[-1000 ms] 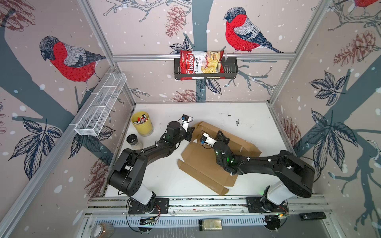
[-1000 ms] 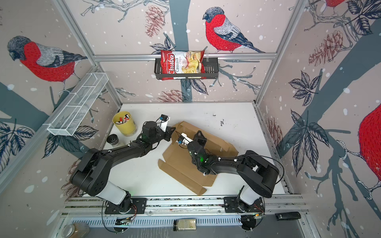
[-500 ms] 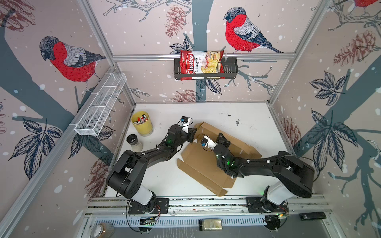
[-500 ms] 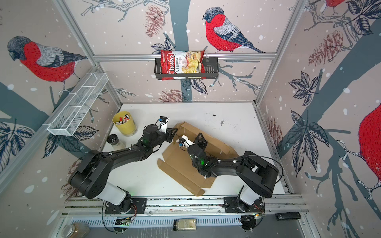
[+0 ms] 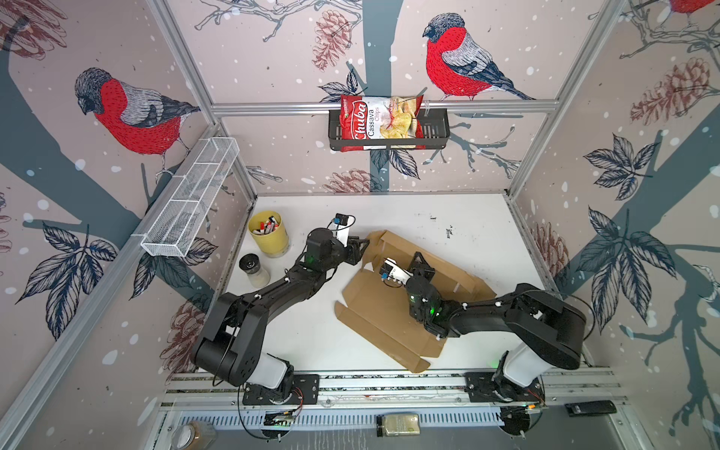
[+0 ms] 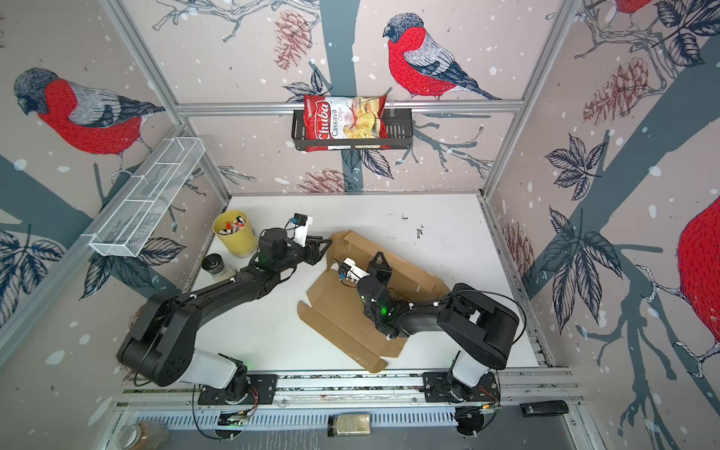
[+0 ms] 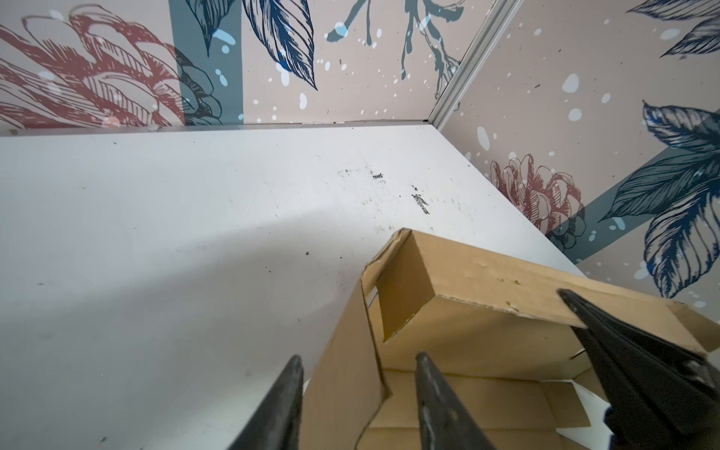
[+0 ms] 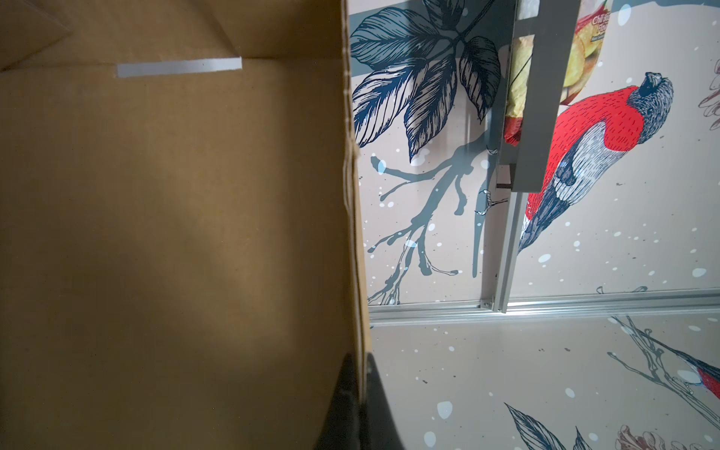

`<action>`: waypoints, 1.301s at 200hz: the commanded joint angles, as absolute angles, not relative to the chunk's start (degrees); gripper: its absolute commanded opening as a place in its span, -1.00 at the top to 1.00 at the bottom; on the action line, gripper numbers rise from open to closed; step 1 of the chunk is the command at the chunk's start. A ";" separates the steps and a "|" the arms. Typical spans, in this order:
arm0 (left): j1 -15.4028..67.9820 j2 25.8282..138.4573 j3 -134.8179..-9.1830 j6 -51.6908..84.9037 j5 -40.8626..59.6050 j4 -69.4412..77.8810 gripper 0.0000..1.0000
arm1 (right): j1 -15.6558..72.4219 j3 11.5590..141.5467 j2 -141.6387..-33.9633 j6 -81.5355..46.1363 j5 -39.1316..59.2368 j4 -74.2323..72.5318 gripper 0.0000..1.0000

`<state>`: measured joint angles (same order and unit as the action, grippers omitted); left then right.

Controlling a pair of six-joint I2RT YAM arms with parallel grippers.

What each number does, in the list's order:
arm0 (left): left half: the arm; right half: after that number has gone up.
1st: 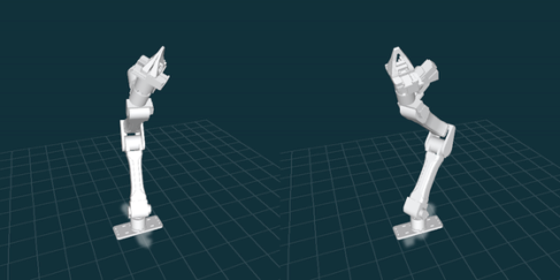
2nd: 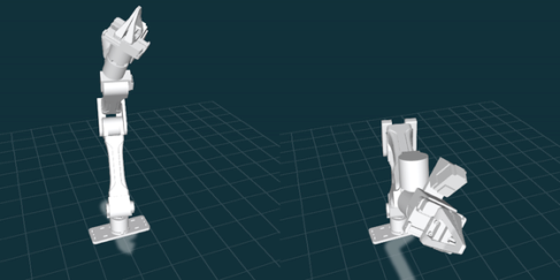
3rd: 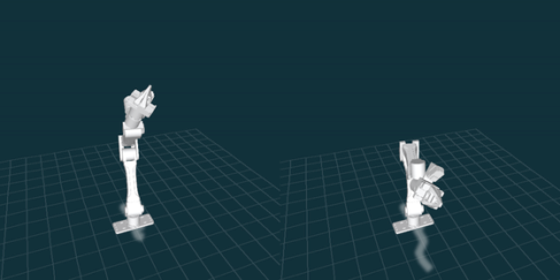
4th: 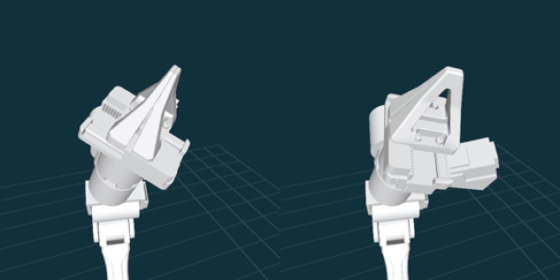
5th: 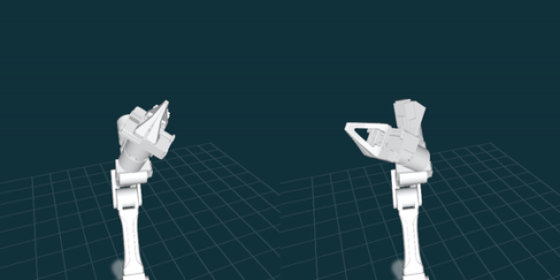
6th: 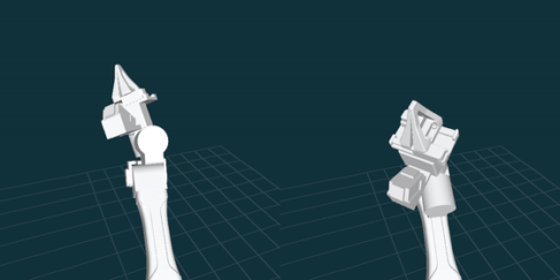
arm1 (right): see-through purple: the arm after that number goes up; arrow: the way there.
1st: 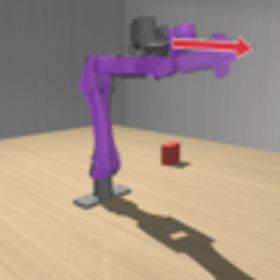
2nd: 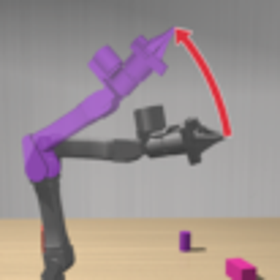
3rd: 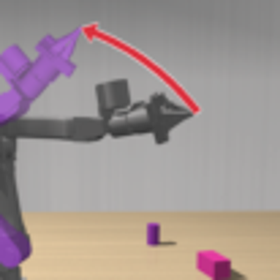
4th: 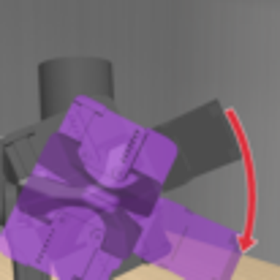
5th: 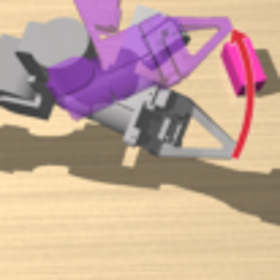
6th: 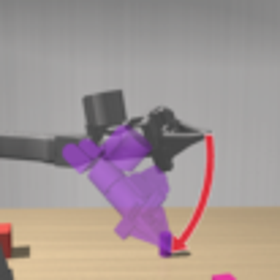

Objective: Fold the paper box

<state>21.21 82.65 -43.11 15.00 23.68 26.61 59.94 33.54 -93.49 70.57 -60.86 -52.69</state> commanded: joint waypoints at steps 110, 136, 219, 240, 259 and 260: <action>14.43 103.14 -60.99 14.19 35.62 18.43 -0.22 | 60.21 32.97 -92.95 72.36 -58.63 -53.10 1.00; 16.70 100.21 -58.28 13.88 36.27 19.25 -0.23 | 60.20 33.09 -92.42 71.43 -58.62 -52.06 1.00; 20.55 93.25 -44.39 13.04 33.50 28.67 -0.33 | 60.37 33.91 -90.35 67.99 -57.08 -46.44 1.00; 21.31 93.33 -43.79 11.30 33.47 31.02 -0.36 | 60.48 34.19 -90.34 67.44 -56.83 -45.50 1.00; 21.61 94.19 -44.45 9.10 33.64 30.60 -0.37 | 60.53 34.28 -90.27 66.91 -56.61 -44.95 1.00; 21.62 94.25 -44.46 8.99 33.70 30.63 -0.37 | 60.55 34.28 -90.27 66.90 -56.60 -44.93 1.00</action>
